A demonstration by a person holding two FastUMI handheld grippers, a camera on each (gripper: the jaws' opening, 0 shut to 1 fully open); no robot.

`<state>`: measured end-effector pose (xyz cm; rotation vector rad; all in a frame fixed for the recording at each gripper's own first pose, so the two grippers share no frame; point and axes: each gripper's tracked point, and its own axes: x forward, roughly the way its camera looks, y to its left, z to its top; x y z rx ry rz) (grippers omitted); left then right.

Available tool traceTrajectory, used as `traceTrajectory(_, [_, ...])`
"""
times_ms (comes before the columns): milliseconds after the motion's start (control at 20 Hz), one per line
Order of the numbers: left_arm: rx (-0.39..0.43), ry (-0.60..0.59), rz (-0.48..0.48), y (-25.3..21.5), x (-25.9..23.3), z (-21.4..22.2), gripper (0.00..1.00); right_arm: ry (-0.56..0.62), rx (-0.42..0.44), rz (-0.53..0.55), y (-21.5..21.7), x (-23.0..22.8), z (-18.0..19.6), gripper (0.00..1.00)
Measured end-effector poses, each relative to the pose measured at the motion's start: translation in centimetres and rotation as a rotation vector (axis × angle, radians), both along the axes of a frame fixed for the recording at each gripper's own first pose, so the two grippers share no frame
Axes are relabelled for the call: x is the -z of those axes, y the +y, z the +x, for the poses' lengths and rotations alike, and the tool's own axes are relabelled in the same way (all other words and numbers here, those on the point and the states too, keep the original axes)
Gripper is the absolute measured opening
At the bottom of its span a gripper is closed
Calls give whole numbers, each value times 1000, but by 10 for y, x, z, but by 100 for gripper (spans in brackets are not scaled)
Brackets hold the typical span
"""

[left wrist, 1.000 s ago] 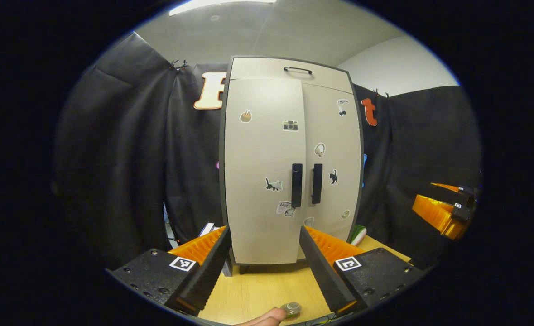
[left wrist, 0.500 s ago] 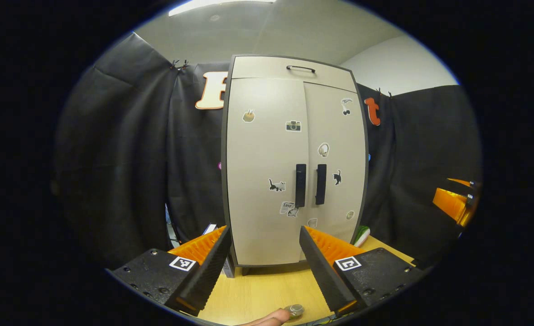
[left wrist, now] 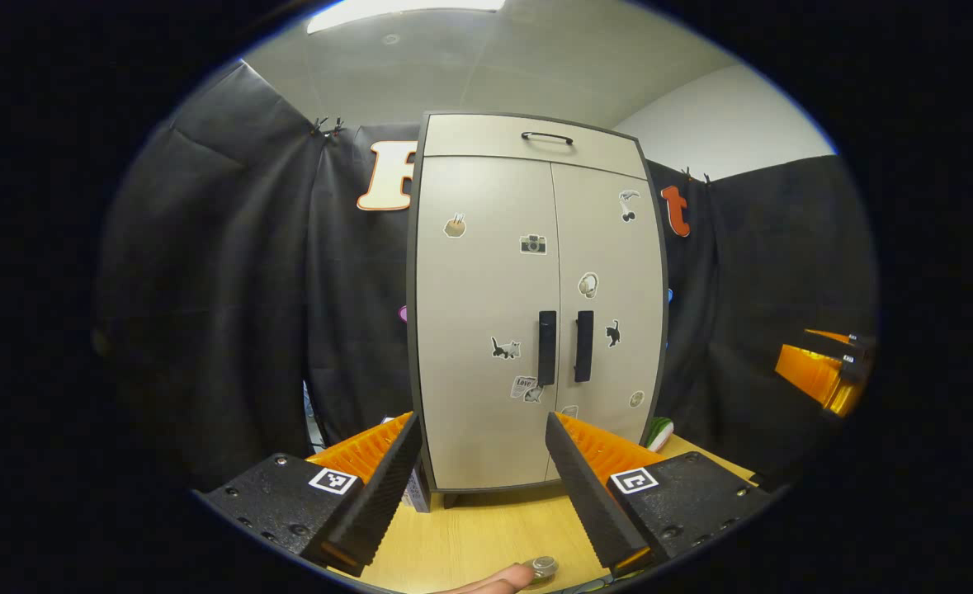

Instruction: Grasp the bottle in the cabinet with the left hand and place it on the coaster, then close the right door with the right hand and the left door with the left hand.

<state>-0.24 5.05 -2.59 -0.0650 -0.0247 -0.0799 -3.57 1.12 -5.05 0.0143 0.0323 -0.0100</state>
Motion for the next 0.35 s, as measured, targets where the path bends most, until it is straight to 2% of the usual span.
traceTrajectory(200, [-18, -3, -6, 5, -6, 5, 96, -12, 4, 2, 4, -4, 0, 93])
traceTrajectory(350, [10, -30, -13, -2, -16, 10, 96, -4, 38, 3, -1, 0, -3, 93])
